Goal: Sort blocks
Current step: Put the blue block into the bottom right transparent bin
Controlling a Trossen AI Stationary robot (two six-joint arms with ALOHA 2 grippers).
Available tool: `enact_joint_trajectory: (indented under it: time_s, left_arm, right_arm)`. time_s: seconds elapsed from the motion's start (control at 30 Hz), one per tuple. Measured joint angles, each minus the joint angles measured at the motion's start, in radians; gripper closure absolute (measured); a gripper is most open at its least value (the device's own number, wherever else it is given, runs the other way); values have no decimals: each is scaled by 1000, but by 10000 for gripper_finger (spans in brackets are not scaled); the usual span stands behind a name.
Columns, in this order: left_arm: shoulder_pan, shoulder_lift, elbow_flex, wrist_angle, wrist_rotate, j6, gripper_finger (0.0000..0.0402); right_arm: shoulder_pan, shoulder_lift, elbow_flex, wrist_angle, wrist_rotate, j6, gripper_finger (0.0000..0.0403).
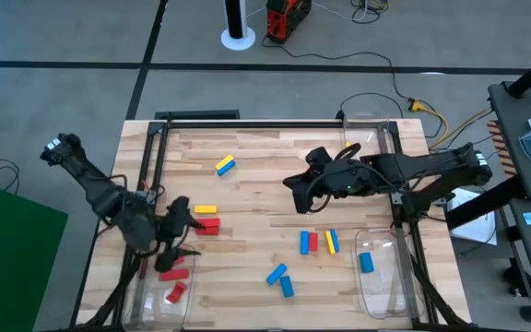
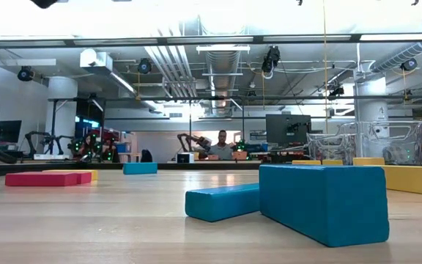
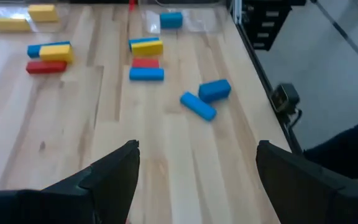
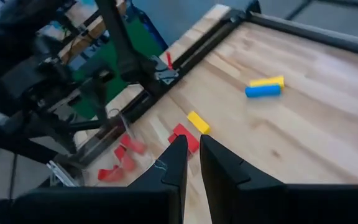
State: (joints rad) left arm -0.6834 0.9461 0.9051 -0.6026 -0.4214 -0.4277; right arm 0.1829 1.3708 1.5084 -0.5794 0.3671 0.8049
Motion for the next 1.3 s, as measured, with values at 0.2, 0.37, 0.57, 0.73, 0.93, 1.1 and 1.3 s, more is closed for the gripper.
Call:
enact_joint_trajectory:
  time_s: [0.2, 0.37, 0.57, 0.73, 0.93, 1.1, 1.3]
  left_arm:
    - [158, 16, -3, 116, 81, 34, 107]
    - [263, 28, -4, 233, 153, 13, 107]
    - [331, 45, -5, 263, 137, -72, 107]
    - [337, 72, -5, 262, -14, -80, 107]
    - [338, 93, -5, 264, -88, -107, 107]
    - [339, 98, -5, 265, -107, -148, 107]
    - [339, 98, -5, 263, -140, -169, 107]
  right_arm:
    - [-7, 80, 133, -95, -1, -130, 369]
    - [-28, 140, 259, -340, -8, -171, 369]
    - [-33, 194, 362, -572, -7, -341, 369]
    - [-33, 222, 375, -673, -15, -423, 369]
    - [-27, 233, 298, -649, -201, -490, 354]
    - [-9, 235, 197, -633, -230, -525, 293]
    - [-11, 236, 69, -584, -229, -512, 192]
